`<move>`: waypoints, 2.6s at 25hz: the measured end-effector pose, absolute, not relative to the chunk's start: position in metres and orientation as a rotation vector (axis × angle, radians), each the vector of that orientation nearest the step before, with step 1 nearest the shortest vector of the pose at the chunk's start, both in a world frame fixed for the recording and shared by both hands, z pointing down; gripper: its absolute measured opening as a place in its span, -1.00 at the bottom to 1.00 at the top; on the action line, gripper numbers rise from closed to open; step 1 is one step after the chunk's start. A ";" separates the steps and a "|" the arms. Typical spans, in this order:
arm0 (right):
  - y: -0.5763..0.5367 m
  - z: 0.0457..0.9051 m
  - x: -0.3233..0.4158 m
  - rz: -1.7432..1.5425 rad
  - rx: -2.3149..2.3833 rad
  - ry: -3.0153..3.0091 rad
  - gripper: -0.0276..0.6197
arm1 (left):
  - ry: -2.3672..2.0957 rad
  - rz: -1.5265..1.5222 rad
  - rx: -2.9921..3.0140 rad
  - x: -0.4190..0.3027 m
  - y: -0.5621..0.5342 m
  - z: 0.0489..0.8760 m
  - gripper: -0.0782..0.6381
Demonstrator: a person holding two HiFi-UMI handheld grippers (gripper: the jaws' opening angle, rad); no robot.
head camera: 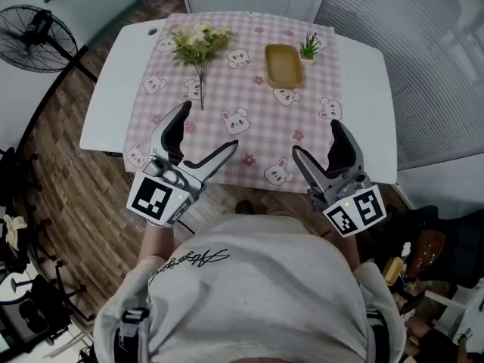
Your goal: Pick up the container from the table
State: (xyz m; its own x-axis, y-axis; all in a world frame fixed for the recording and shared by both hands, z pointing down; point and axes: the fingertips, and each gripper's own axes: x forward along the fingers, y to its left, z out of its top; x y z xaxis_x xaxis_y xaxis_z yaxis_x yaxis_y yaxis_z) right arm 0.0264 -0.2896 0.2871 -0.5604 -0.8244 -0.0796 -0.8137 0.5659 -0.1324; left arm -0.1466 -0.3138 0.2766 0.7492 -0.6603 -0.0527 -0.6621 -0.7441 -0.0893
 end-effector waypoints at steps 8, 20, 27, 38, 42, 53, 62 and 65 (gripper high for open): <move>-0.291 0.293 0.042 -0.134 -1.465 2.648 0.39 | 1.021 0.029 -2.883 -0.128 -0.324 0.284 0.43; -0.336 0.305 0.050 -0.189 -1.412 2.688 0.39 | 1.010 -0.032 -2.925 -0.101 -0.357 0.301 0.43; -0.379 0.311 0.058 -0.199 -1.391 2.734 0.39 | 0.990 -0.056 -2.965 -0.082 -0.394 0.316 0.43; -0.440 0.360 0.066 -0.179 -1.372 2.945 0.42 | 0.948 -0.151 -3.028 -0.046 -0.443 0.349 0.43; -0.459 0.379 0.066 -0.174 -1.353 3.018 0.42 | 0.941 -0.180 -3.041 -0.036 -0.458 0.360 0.43; -0.495 0.428 0.068 -0.186 -1.271 3.208 0.43 | 0.881 -0.363 -3.027 -0.014 -0.488 0.401 0.43; -0.510 0.472 0.065 -0.260 -1.197 3.382 0.43 | 0.811 -0.551 -3.041 -0.002 -0.508 0.442 0.43; -0.515 0.481 0.062 -0.246 -1.185 3.441 0.43 | 0.793 -0.618 -3.039 0.001 -0.515 0.456 0.43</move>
